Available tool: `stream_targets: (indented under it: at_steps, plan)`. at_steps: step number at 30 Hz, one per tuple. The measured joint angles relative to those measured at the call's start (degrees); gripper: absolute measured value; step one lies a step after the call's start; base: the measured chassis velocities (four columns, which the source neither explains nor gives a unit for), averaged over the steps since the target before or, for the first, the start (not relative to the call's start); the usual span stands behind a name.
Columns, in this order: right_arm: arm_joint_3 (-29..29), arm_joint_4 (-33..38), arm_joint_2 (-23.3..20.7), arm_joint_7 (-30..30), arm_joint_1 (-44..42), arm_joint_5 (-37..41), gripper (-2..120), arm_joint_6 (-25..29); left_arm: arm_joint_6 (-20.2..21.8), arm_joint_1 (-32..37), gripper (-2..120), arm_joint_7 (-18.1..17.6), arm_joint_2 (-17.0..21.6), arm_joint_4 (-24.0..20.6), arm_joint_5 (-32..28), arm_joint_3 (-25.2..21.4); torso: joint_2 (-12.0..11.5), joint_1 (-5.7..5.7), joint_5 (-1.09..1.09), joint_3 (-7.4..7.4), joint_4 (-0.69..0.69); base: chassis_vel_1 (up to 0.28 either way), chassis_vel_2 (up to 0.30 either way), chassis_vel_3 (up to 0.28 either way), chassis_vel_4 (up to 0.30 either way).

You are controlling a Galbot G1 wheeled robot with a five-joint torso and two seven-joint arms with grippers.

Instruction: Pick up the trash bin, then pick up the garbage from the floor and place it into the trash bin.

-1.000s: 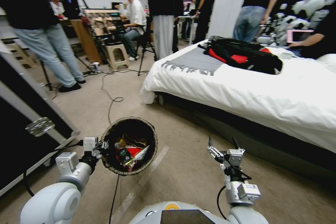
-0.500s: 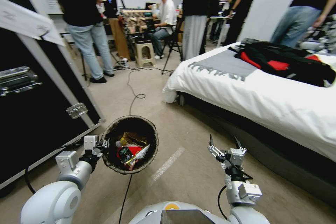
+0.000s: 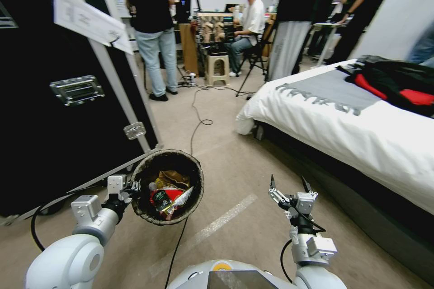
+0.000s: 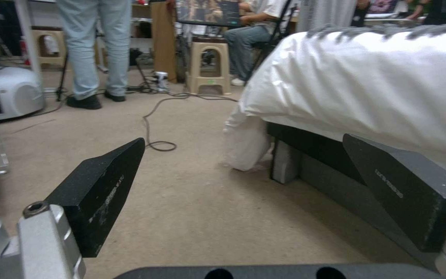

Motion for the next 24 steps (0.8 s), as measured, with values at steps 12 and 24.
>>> stream_targets:
  at_steps: [12,24]
  plan:
    - [-0.2,-0.7,0.4,0.2,0.3,0.1,100,-0.1,0.0,-0.6,1,0.0,0.4,0.0,0.0,0.1,0.0,0.0,0.0,0.0,0.0,0.105,0.109,0.102,0.111]
    - [-0.2,-0.8,0.8,0.2,0.5,0.1,100,-0.4,0.0,-0.8,1,-0.4,0.6,0.0,0.2,0.3,0.0,0.0,0.0,0.0,0.02,0.094,0.092,0.091,0.096]
